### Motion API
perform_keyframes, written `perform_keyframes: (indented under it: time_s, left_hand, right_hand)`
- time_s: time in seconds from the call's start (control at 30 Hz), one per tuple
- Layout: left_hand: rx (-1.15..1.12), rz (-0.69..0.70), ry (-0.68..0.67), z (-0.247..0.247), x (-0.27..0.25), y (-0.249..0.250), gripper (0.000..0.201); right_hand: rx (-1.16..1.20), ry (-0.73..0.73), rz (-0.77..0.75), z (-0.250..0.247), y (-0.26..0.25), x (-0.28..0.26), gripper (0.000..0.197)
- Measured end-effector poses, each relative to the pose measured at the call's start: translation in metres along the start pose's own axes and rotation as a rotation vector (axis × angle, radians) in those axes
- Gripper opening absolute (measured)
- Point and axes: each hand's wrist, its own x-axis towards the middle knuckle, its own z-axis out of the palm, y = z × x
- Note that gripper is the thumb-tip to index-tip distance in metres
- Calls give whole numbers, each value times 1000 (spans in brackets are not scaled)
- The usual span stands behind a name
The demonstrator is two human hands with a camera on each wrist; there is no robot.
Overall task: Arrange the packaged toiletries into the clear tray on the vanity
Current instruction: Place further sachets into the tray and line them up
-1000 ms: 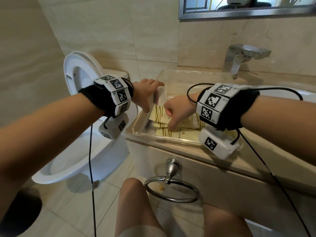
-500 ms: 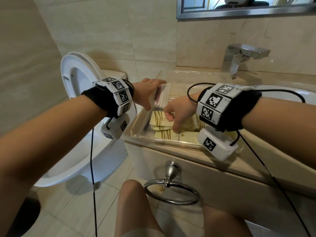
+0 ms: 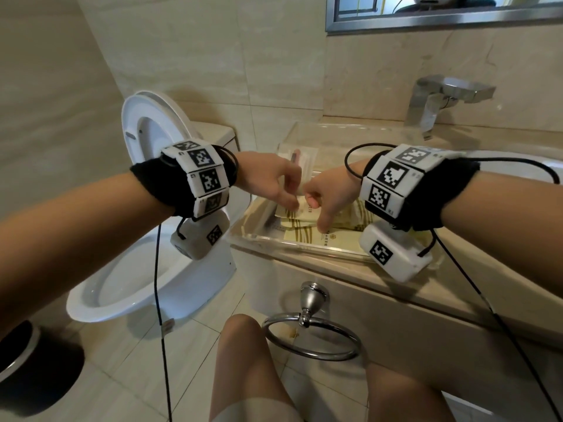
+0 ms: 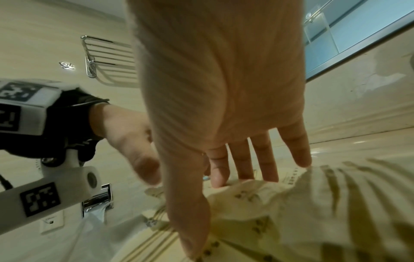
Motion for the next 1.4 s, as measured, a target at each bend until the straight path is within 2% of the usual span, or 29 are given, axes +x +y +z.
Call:
perform_keyframes:
  time_s: [0.1, 0.17, 0.23, 0.37, 0.47, 0.57, 0.73, 0.83, 0.93, 1.1, 1.4]
  left_hand:
    - [55, -1, -112, 9, 2, 8, 52]
    - [141, 11, -133, 13, 4, 12, 69]
    - [201, 17, -128, 14, 5, 15, 77]
    - [260, 27, -98, 9, 6, 17, 61]
    - [264, 26, -109, 8, 8, 15, 51]
    - [232, 28, -115, 9, 9, 13, 45]
    - [203, 33, -95, 7, 6, 14, 49]
    - [181, 70, -28, 6, 3, 17, 51]
    - [167, 122, 8, 6, 5, 23, 61]
    - [119, 87, -57, 7, 12, 39, 75]
    - [194, 85, -72, 12, 20, 43, 64]
  right_hand:
    - [-27, -5, 26, 0, 0, 0, 33]
    - [-35, 3, 34, 0, 0, 0, 37]
    - [-47, 21, 47, 1, -1, -1, 41]
    - [-61, 9, 94, 2, -1, -6, 28]
    - [-75, -1, 126, 2, 0, -9, 44]
    - [-57, -2, 123, 3, 1, -9, 45]
    - [15, -24, 105, -11, 9, -23, 27]
    - [108, 42, 108, -23, 26, -39, 19]
    - [95, 74, 138, -18, 42, -47, 21]
    - [127, 13, 157, 2, 56, -50, 23]
    - [149, 29, 162, 18, 65, -49, 37]
